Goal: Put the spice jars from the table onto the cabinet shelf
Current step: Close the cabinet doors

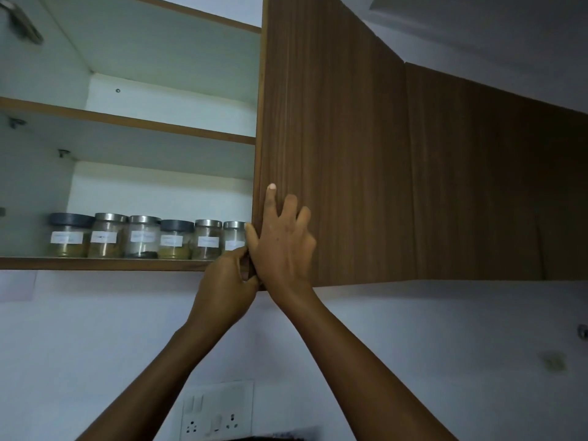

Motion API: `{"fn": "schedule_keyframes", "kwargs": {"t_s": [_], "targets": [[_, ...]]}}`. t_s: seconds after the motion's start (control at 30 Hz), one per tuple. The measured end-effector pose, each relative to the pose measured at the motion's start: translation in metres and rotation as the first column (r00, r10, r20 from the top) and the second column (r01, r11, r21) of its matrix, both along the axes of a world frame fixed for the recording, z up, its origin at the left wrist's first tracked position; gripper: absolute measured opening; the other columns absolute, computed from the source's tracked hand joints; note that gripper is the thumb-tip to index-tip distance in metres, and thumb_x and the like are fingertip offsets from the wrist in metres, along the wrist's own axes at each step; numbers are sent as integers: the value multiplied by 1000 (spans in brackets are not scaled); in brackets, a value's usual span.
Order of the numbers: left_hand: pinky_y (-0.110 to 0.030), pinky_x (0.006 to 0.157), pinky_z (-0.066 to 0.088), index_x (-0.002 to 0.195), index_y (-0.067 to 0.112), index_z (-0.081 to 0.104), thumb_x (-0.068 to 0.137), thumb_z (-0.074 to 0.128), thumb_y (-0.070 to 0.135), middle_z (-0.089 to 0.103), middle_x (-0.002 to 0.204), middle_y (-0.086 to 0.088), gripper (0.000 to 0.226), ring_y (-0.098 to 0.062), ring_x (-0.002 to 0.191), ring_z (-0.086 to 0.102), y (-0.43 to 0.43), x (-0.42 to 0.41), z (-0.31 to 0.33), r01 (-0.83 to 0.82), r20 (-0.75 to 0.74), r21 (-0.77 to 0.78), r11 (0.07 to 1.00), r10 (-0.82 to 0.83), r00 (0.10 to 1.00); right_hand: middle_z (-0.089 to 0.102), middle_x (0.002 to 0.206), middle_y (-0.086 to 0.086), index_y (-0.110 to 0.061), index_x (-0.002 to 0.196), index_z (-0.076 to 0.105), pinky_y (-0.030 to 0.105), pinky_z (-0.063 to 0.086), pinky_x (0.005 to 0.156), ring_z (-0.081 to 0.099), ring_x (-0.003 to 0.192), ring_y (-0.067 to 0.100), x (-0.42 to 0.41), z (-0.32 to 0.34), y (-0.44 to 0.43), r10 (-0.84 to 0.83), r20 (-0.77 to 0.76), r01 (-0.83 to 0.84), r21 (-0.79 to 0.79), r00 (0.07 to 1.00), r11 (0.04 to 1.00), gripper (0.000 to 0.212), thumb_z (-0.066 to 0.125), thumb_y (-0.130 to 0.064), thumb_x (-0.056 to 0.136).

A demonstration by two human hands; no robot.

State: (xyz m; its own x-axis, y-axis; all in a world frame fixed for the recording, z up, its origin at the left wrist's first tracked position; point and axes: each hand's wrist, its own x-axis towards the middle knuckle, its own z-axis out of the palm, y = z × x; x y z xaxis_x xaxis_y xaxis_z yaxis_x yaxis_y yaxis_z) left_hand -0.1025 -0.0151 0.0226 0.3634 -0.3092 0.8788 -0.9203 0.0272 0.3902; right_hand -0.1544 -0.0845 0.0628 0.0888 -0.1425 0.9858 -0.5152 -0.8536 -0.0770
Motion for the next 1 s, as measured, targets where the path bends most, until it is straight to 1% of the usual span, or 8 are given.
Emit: {"fn": "schedule_keyframes", "kwargs": {"t_s": [0.07,0.2,0.33,0.47,0.53,0.6,0.7,1.0], "targets": [[-6,59,41,113,5,64,83,68,6,72,97,-7,31,-2,69,56,-4,15,-2,18,-19,-19,1000,-18,1000,43,128,12,-16,145,24,33,54,69,47,101,24,15,-2,-4,6,-27,-5,14,1000,1000,68,46,-50,90],[-4,60,45,107,5,68,79,72,7,66,88,7,28,1,73,59,-9,41,-10,71,-137,-147,987,-92,986,41,133,13,-15,145,26,38,55,71,47,103,27,44,-6,-11,-6,-62,8,39,998,999,67,48,-48,90],[-35,78,56,95,5,67,79,74,13,69,89,-6,19,-20,80,66,-16,67,-17,76,-349,-163,984,-130,928,33,143,16,-14,146,22,39,53,81,45,114,32,69,-9,-16,-24,-113,32,69,993,997,69,49,-46,91],[-37,77,56,83,8,67,87,65,18,72,88,-12,11,-19,72,68,-25,79,-24,100,-503,-178,979,-178,846,6,156,17,-16,149,7,48,41,102,15,140,41,84,-18,-25,18,-232,14,135,972,991,71,43,-45,94],[-36,77,53,92,9,68,91,60,20,72,98,-11,13,-19,73,69,-28,83,-28,96,-515,-167,981,-170,840,-5,157,13,-18,149,0,49,35,106,1,142,41,88,-26,-32,45,-284,5,175,958,985,72,38,-47,96],[-36,80,53,114,7,64,94,53,14,68,113,-10,24,-19,76,68,-30,85,-32,127,-517,-130,983,-177,837,-12,157,10,-20,149,-4,49,37,104,-8,143,39,90,-33,-39,68,-332,1,203,941,979,71,35,-48,96],[-45,96,49,136,7,47,95,47,5,51,137,-10,41,-25,95,66,-32,88,-37,198,-522,-47,979,-193,831,-18,156,7,-22,149,-6,50,38,102,-14,142,35,88,-40,-49,93,-405,8,240,910,971,70,32,-49,97],[-44,93,51,145,10,30,93,46,-3,23,154,-10,56,-36,117,54,-44,86,-47,218,-487,10,976,-186,854,-21,155,7,-22,149,-7,51,40,99,-19,142,33,94,-46,-65,90,-468,26,235,879,972,72,29,-53,95]]}}
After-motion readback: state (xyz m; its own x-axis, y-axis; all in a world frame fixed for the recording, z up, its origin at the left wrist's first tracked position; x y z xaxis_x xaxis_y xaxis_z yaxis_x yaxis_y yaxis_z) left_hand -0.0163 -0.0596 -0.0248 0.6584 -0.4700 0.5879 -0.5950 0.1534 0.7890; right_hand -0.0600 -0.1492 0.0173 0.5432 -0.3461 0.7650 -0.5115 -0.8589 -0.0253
